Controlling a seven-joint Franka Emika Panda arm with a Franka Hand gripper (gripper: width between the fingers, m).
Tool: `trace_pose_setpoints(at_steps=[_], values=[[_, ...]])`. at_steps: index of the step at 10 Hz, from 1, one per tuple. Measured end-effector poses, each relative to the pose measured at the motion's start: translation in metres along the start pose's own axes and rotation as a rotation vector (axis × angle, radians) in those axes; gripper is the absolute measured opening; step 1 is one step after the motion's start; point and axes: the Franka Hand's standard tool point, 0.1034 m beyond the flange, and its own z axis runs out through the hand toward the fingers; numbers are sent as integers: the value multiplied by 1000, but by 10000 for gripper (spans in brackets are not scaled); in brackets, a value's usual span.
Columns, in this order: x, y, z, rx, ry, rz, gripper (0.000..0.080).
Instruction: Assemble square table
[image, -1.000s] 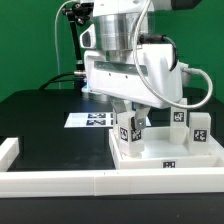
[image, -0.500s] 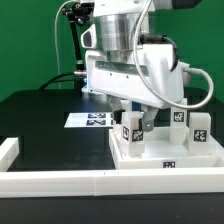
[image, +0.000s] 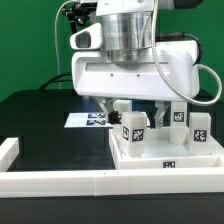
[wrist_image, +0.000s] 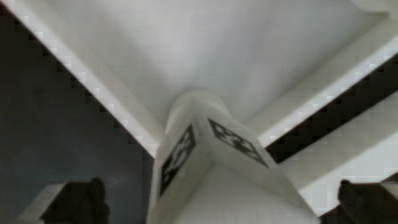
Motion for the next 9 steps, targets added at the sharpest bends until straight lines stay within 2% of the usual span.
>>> trace_pose_setpoints(at_steps=[2,3,5,9], values=[[0,0,0,-6,2,-146,649],[-2,-2,1,-41,11,-263,649],[-4,-6,1,-73,13,-455,649],[-2,-2,1,-83,1,-760,649]])
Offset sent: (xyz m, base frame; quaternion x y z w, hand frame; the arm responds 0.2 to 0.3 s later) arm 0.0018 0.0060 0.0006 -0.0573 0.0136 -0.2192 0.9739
